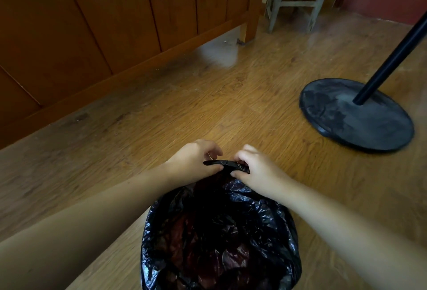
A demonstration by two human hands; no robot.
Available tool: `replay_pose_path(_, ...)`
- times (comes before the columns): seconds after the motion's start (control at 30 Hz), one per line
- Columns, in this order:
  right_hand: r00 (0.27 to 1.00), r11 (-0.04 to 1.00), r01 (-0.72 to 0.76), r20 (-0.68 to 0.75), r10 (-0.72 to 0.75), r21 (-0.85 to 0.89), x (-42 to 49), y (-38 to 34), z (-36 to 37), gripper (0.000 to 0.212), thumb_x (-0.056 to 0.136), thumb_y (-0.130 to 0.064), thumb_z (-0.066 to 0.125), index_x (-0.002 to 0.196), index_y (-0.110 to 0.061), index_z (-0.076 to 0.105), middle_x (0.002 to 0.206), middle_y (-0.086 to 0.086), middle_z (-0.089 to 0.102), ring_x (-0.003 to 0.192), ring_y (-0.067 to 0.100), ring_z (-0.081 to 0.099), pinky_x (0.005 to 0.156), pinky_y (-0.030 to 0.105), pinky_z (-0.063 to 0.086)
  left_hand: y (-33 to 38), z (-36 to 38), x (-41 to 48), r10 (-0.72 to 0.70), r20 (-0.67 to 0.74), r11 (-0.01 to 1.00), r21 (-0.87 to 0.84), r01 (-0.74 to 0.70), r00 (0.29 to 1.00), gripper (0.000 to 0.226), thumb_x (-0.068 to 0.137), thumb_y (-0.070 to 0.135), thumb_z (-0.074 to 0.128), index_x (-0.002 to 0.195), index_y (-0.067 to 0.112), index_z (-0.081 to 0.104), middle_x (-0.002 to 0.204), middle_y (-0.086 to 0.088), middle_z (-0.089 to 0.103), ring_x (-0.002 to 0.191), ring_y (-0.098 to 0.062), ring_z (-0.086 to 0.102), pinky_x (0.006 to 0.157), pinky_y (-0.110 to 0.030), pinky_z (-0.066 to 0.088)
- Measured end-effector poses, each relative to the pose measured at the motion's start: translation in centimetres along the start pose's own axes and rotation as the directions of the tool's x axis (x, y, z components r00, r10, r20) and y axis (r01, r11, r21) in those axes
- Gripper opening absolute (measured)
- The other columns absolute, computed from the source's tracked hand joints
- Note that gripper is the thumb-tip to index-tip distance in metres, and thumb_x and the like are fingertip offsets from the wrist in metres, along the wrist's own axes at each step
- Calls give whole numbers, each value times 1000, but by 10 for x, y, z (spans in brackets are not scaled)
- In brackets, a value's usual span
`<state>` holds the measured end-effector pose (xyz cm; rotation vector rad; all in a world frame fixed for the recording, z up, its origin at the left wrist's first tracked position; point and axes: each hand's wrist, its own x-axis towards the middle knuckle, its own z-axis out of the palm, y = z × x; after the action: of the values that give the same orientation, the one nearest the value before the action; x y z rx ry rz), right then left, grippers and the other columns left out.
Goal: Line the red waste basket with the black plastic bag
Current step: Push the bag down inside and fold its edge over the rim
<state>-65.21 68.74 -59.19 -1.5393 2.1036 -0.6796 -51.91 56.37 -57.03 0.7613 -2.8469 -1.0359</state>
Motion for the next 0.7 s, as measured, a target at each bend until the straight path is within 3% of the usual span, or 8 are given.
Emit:
replay_pose_path(0.17,1000,1000,-11,14,11,-6,1,0,-1,18,82,-24,63,87,-26,45,87,-14,41,80,8,48,60,18,36,4,6,6,-2,64,999,48,-1,998,15,83,21,62,97,18,61,91,5,56,83,-11,51,69,-20,37)
replay_pose_path(0.3,999,998,-48,19,48,-31,0,8,-6,19,83,-26,63,95,-23,49,95,-16,44,89,8,48,70,22,37,-1,-2,4,-95,58,995,42,92,994,8,84,26,61,88,20,56,85,2,58,76,-14,53,65,-26,40)
replay_pose_path(0.47,993,993,-120,-6,120,-19,0,20,-15,24,83,-29,62,104,-21,52,102,-14,45,94,7,46,74,23,35,-13,-15,2,-217,100,975,81,209,971,14,88,30,56,92,18,50,87,-2,54,76,-19,49,64,-28,37)
replay_pose_path(0.6,988,989,-151,-19,151,-1,1,25,-15,24,83,-28,63,104,-22,52,104,-12,46,97,8,47,73,21,35,-21,-24,1,-420,244,904,195,380,874,24,90,30,54,105,12,49,96,-5,51,85,-23,49,70,-32,41)
replay_pose_path(0.7,987,988,-155,-42,156,17,0,27,-15,30,81,-28,65,109,-23,52,106,-14,44,97,4,44,79,19,35,-26,-30,-2,-495,390,842,-8,540,777,10,89,21,56,94,14,50,89,-6,54,79,-23,55,66,-34,52)
